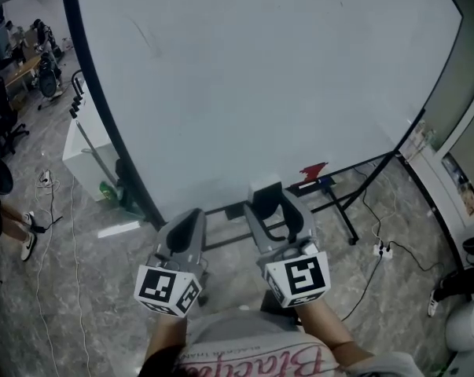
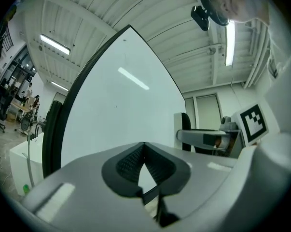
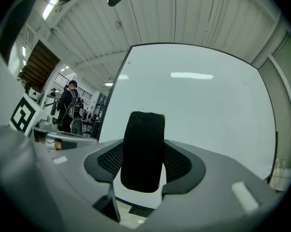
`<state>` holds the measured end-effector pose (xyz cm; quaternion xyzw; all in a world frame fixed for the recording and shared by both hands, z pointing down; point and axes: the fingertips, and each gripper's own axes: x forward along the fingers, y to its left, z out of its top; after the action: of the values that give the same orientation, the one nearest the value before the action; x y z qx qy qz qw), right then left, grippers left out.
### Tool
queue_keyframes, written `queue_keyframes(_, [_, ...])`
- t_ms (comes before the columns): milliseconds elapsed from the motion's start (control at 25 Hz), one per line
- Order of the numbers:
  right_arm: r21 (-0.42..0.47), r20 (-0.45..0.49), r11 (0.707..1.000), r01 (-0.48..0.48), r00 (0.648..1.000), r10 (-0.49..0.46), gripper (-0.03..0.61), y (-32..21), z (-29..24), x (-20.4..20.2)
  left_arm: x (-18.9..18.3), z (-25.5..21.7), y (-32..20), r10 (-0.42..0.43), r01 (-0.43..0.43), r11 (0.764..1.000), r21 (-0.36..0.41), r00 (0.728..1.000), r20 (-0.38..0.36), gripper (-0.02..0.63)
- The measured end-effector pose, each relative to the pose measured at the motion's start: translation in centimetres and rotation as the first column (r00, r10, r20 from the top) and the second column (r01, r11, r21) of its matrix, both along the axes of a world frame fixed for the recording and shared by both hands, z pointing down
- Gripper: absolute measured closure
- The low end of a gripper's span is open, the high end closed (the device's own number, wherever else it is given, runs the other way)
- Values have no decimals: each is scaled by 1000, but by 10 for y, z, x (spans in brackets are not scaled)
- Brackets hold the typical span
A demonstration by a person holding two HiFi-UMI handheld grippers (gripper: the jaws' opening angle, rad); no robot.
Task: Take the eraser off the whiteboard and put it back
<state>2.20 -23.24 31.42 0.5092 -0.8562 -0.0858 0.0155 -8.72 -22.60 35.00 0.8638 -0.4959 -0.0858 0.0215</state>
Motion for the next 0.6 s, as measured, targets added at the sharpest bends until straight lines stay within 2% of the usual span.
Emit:
queue_keyframes(240, [-51, -16, 998, -37, 999, 36, 337, 0, 23, 15, 2, -7, 1, 5, -4, 1000, 31, 1000, -23, 617])
queue_keyframes(600, [-63, -14, 997, -38, 999, 37, 337, 2, 26, 19, 11, -8, 5, 15, -14, 999, 33, 1000, -11, 615])
